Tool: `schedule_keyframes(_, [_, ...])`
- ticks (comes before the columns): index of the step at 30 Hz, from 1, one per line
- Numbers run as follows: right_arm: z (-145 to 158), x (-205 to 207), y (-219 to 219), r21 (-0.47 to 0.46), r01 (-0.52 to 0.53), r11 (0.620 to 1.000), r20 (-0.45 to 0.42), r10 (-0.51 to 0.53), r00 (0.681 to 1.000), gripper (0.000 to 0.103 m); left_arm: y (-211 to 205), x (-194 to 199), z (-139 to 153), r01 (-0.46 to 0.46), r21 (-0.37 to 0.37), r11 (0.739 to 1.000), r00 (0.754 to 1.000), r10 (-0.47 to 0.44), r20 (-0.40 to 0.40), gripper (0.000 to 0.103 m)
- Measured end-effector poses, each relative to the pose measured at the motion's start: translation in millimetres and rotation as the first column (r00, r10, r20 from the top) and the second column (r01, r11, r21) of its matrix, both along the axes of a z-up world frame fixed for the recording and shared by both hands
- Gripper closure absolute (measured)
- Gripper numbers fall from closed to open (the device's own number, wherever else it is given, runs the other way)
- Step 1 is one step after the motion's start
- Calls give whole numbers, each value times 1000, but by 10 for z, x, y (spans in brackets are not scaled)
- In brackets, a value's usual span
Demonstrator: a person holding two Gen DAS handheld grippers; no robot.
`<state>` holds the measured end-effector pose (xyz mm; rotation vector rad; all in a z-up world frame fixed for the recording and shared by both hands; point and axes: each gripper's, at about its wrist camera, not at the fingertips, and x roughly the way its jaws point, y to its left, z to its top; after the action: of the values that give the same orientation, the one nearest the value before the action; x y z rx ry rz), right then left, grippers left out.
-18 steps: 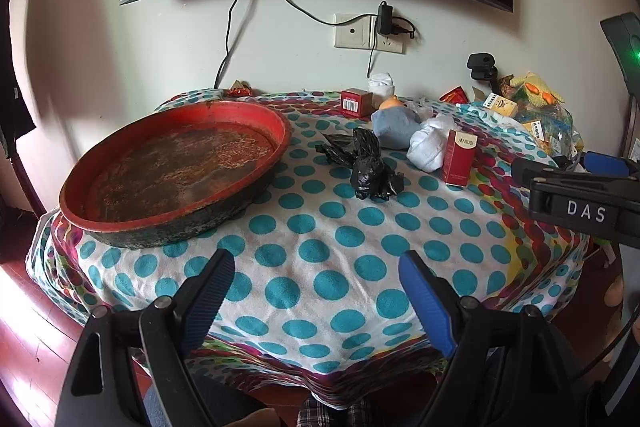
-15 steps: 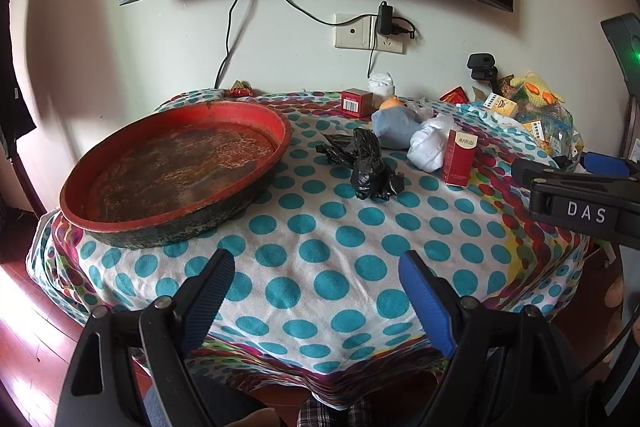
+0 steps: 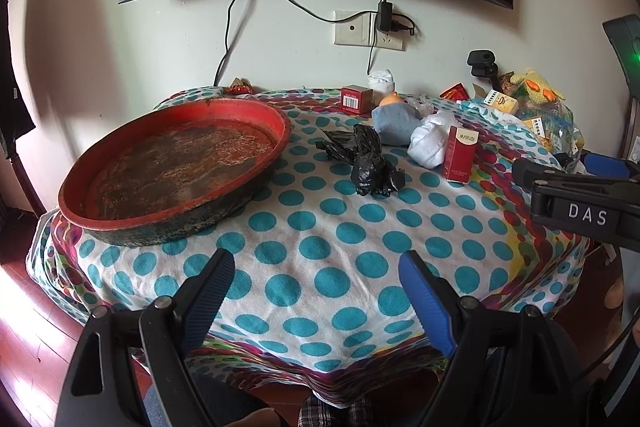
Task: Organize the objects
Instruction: 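Move the left gripper toward the black plastic bag bundle, then grasp the black plastic bag bundle with the left gripper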
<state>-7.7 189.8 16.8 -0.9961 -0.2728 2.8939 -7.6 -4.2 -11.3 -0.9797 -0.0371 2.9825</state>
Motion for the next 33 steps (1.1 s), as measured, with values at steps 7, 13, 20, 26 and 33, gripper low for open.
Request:
schedule_keyframes(7, [-116,-50,33,-16,-2,1000,22,2,1000,0,-59,-145,-166,18,29,999,1000,-18,25,17])
schedule_keyframes(13, [-237,-163,109,-20,-9,1000,28,9,1000,0,1,-319,-277,8,-21,1000,1000,-7,19,17])
schedule_keyframes(20, [-388,-292,370,-81,16,997,44,-12,999,0,207,-678,-172,25,-63,998,1000,-25,4,17])
schedule_keyframes(26, [-446,-320,634,-149,27,988,34,-22,999,0,399,-1115,-93,23,-11,1000,997,-22,76,17])
schedule_keyframes(33, [-416,-265,850,-190,3,982,-24,-8,1000,0,579,-1439,-154,7,-61,998,995,0,103,17])
